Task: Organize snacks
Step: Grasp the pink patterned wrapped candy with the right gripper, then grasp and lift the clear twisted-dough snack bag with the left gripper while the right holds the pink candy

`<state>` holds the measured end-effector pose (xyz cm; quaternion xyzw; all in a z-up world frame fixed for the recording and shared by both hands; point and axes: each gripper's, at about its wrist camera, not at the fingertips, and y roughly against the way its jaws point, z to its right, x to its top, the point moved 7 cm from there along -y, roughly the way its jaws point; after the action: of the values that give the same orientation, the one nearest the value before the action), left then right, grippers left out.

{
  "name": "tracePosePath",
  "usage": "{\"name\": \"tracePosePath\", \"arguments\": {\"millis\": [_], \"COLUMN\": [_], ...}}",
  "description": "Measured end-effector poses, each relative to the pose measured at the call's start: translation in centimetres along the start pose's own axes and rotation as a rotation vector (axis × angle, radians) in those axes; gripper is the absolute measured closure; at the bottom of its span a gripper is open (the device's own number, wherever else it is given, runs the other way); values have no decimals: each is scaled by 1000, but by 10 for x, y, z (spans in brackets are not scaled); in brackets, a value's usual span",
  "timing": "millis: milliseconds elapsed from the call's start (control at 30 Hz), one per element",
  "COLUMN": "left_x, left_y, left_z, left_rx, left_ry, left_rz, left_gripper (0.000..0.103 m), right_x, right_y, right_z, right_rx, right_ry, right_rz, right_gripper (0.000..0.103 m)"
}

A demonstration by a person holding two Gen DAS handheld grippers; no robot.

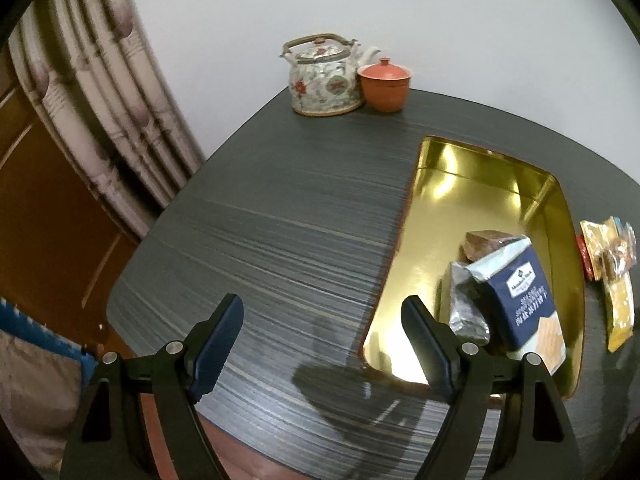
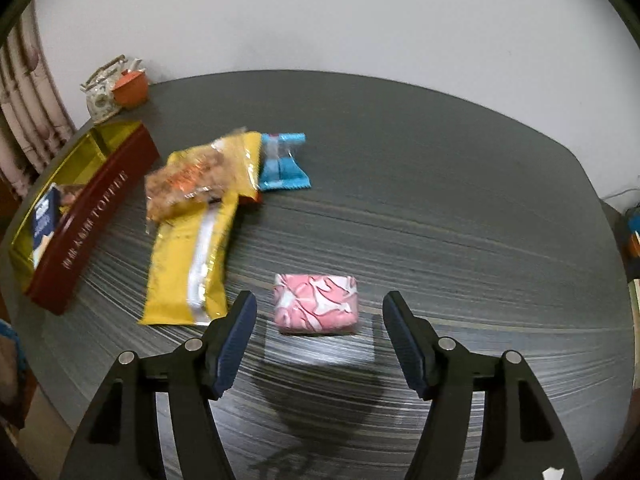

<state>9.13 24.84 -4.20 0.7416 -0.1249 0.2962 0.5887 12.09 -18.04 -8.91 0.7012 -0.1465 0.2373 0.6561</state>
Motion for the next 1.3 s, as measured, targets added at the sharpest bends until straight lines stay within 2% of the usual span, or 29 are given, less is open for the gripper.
{"name": "tracePosePath", "arguments": {"millis": [167, 333, 567, 733, 900, 1067, 1300], "left_x": [1, 1, -4, 0, 6, 12, 16], "left_y": [6, 12, 24, 46, 63, 58, 38], "left_z": [14, 28, 64, 108, 157, 212, 276], "left_rx": [-21, -41, -75, -133, -239, -335, -424], "left_ry": [-61, -110, -215, -347, -446, -529, -623], "left_rz": [34, 57, 69, 118, 143, 148, 117], "left_gripper": [22, 22, 22, 22, 22, 22, 22], "right_x": [-5, -9, -11, -6, -4, -5, -3], "right_y": [-9, -16, -13, -13, -14, -13, -14], "right_z": [1, 5, 15, 39, 67, 77, 75], "right_rx": [17, 34, 22, -11, -43, -48, -25], "right_ry": [12, 3, 11, -17, -47, -40, -5], "right_rz": [-1, -6, 25, 51, 70, 81, 88], "right_gripper": [41, 56, 60, 61, 61, 61, 61]}}
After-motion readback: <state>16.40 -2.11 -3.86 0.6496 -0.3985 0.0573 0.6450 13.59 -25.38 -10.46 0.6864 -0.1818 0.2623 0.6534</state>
